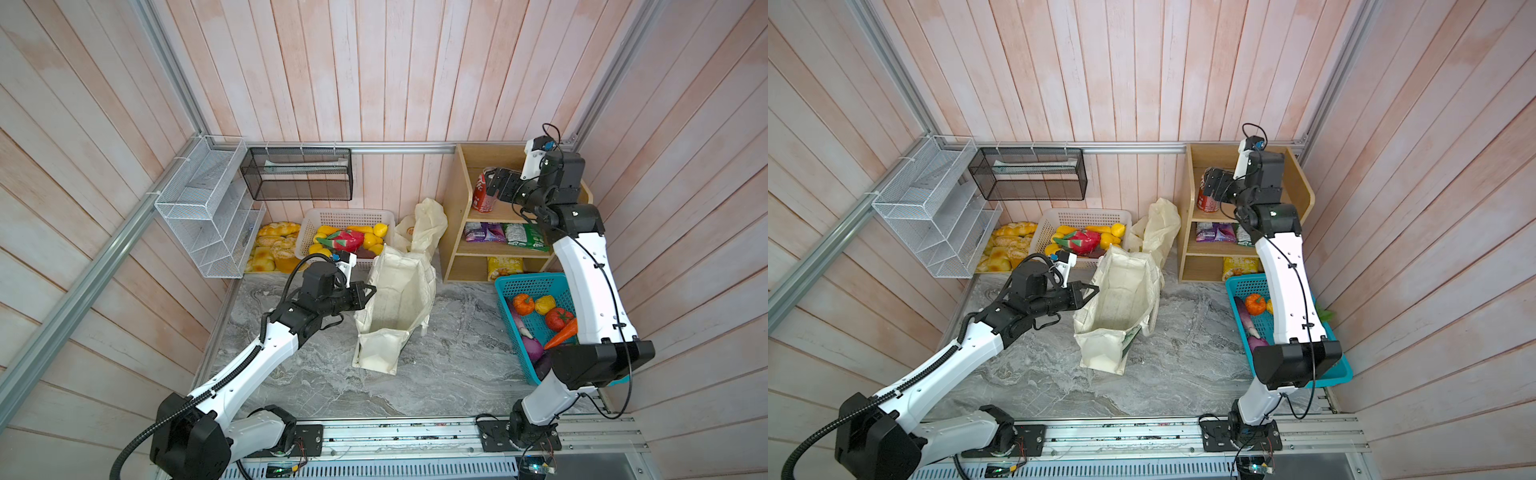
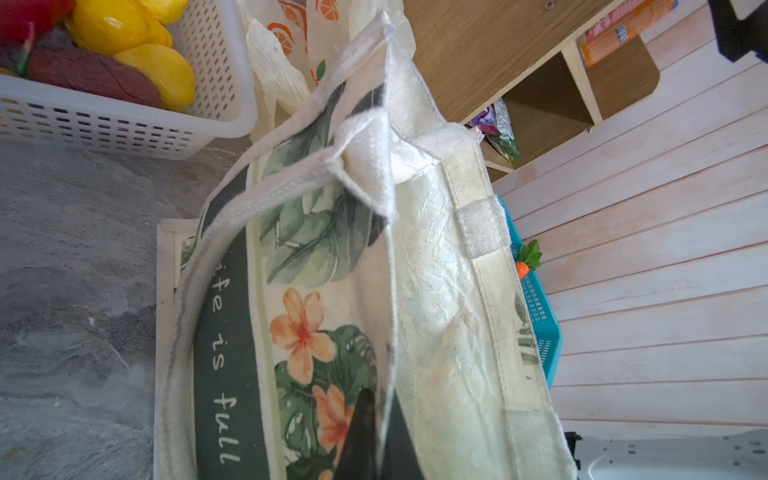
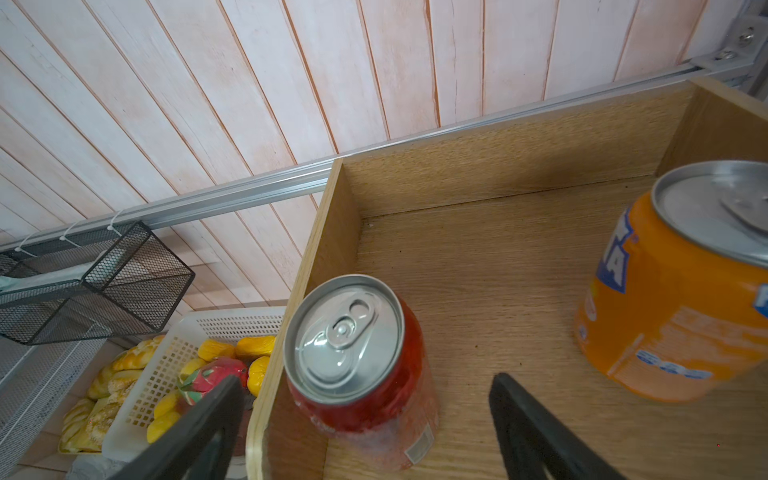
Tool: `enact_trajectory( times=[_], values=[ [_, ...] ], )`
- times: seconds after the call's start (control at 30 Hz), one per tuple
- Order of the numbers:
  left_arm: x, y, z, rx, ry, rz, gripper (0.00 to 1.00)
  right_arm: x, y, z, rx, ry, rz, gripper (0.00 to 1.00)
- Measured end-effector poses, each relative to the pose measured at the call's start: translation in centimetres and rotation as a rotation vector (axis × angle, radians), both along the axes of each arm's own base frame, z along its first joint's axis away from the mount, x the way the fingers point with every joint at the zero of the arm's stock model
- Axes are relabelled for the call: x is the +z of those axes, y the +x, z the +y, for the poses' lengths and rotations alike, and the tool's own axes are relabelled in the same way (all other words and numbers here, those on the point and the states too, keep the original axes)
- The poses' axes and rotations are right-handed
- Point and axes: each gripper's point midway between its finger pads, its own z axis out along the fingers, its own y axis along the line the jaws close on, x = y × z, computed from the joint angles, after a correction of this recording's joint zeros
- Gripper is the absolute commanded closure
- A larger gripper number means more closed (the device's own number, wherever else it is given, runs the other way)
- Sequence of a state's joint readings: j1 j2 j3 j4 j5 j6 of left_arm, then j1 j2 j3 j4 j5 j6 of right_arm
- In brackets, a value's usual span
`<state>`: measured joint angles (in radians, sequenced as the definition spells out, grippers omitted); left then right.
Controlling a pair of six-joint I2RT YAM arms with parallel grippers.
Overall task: Place the mixed food into the grocery bags and tie them
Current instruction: 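Grasp the red cola can on the shelf with the right gripper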
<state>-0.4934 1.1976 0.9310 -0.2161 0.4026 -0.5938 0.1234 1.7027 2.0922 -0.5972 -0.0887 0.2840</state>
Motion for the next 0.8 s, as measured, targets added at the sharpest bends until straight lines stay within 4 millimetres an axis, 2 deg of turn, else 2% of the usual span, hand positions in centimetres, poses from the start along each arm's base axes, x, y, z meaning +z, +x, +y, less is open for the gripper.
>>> enact_trajectory(
  times=[0.17, 0.4, 0.53, 0.63, 0.8],
  values=[
    [-0.2, -0.1, -0.5, 0.0, 0.0, 0.005, 1.0, -1.1, 1.1, 0.4, 0.015, 0.002, 0.023, 0.07],
    [-0.3, -0.1, -0.7, -0.001, -0.001, 0.009, 1.0, -2.5, 3.9, 0.9, 0.023, -0.009, 0.04, 0.09],
    [-0.3, -0.1, -0.8, -0.001, -0.003, 0.01, 1.0, -3.0, 5.0, 1.4, 0.031, -0.027, 0.044, 0.15],
    [-0.3, -0.1, -0.8, -0.001, -0.003, 0.011, 1.0, -3.7, 5.3, 1.8, 0.036, -0.041, 0.062, 0.29],
    [-0.3, 0.0, -0.8, -0.001, -0.004, 0.008, 1.0, -3.3, 5.1, 1.7, 0.032, -0.068, 0.051, 0.66]
  ],
)
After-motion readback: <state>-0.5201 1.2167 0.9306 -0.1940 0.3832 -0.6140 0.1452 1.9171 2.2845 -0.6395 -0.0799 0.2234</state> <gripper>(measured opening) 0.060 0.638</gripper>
